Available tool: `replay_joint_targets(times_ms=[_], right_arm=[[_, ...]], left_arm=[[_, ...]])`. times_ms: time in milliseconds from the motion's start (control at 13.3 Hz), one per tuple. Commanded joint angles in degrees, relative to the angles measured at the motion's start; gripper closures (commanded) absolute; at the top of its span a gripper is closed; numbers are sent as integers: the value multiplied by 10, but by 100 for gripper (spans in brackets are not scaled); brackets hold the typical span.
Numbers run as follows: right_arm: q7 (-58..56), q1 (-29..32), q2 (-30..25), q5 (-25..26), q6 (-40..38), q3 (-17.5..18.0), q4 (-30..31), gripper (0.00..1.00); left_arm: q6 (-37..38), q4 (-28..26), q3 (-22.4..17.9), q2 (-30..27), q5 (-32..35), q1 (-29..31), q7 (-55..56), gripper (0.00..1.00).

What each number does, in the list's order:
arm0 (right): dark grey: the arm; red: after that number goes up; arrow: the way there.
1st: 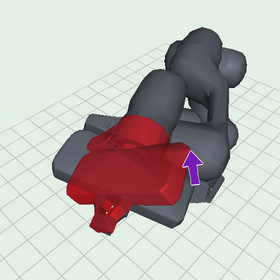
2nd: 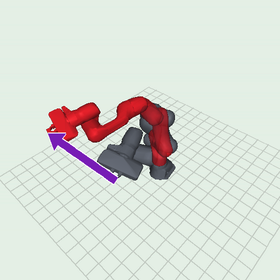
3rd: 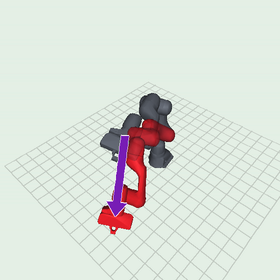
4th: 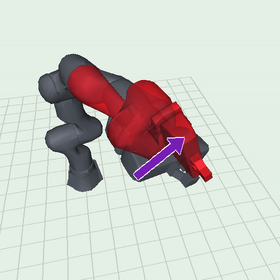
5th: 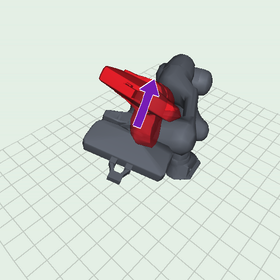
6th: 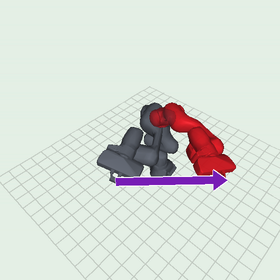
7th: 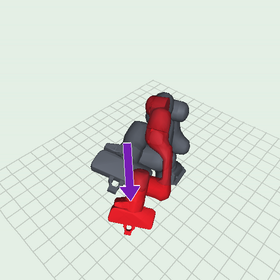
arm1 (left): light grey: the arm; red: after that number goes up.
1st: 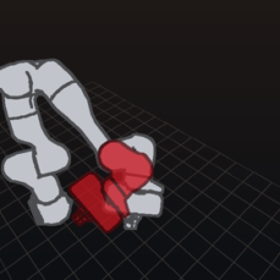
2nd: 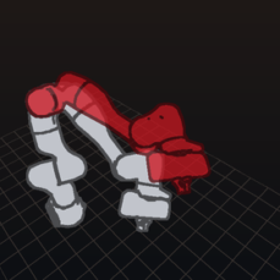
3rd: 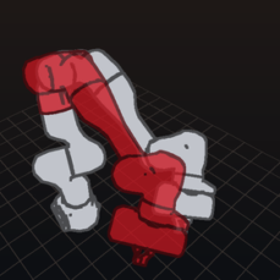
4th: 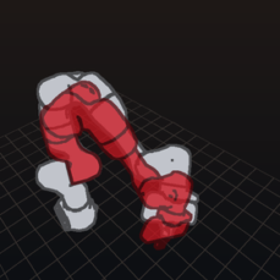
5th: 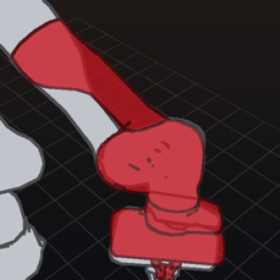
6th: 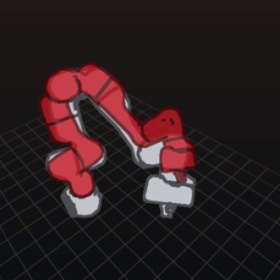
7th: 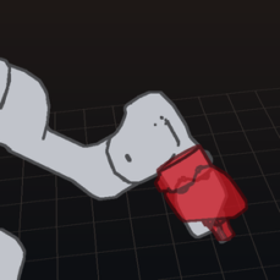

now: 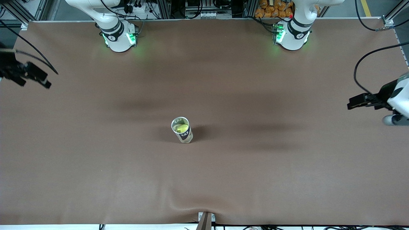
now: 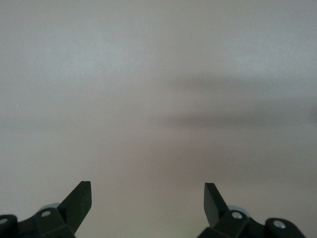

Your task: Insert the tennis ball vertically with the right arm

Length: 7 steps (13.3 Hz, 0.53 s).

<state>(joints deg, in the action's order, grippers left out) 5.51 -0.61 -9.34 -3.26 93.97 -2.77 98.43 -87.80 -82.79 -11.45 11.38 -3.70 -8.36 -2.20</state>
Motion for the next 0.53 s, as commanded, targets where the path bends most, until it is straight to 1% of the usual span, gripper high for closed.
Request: replay_joint_targets(times_ms=[0,75,300,450], right_arm=[[-5,-26,-13,2,-68,-5,-38,0],[-5,-27,-14,2,-70,-5,-39,0],[-6,-28,-23,2,-82,-17,-36,0],[-8,-28,-24,2,-83,-17,-36,0]], left_arm=[[68,23,7,-15,14,9,3,0],[83,27,5,-26,15,8,4,0],[84,13,12,-66,20,12,4,0],[85,7,20,-80,21,22,4,0]])
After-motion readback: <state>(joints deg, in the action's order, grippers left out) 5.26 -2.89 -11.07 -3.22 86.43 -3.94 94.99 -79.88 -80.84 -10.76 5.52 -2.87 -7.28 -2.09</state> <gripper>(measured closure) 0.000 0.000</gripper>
